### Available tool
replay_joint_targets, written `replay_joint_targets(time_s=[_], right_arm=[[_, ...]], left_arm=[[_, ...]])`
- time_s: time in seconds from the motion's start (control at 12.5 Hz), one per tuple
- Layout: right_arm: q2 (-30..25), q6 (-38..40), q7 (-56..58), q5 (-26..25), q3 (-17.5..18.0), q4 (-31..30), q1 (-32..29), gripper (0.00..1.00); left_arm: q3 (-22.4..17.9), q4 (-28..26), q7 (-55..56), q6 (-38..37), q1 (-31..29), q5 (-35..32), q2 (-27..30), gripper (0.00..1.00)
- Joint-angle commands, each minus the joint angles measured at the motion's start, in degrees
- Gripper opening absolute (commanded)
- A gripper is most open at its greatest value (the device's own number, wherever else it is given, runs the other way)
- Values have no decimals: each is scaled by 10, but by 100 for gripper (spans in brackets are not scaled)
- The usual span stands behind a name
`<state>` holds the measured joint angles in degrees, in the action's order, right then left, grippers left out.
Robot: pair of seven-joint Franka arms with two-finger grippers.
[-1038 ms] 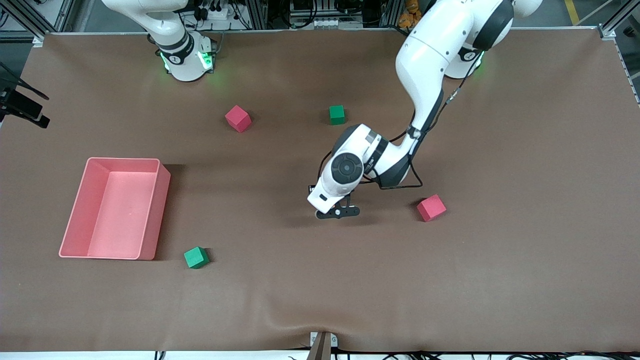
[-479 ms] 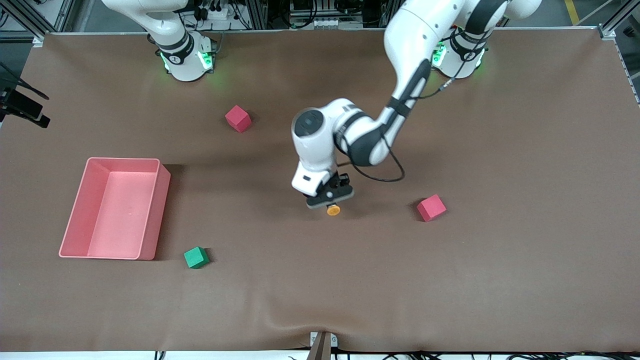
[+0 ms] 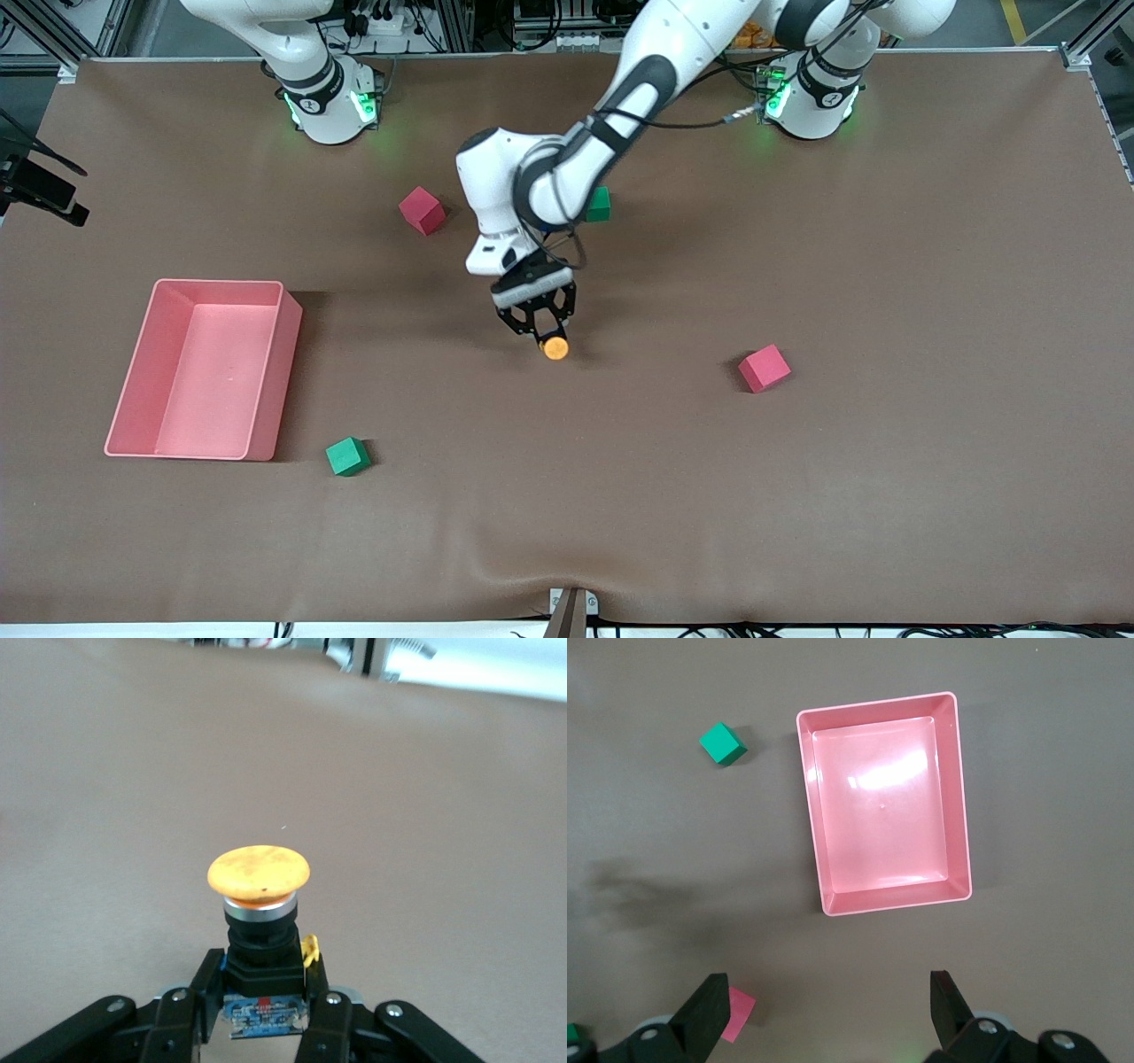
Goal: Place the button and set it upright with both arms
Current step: 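Lift and turn the button upright with the left gripper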
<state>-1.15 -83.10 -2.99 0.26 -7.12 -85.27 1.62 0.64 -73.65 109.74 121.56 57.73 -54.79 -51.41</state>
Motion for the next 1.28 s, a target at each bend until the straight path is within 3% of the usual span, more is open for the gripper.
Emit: replay_joint_targets(time_s=[0.0,0.56,1.2], right_arm=[[4,15,3,10,-4,14,8,100],[4,15,3,10,-5,14,11,100],[4,15,3,10,-5,14,15,100]], left_arm=[[-9,1,98,7,19,-109,-22,0],[-8,-14,253,7,36,-342,-84,0],[-9,-18,311,7,35,-462,-124,0]])
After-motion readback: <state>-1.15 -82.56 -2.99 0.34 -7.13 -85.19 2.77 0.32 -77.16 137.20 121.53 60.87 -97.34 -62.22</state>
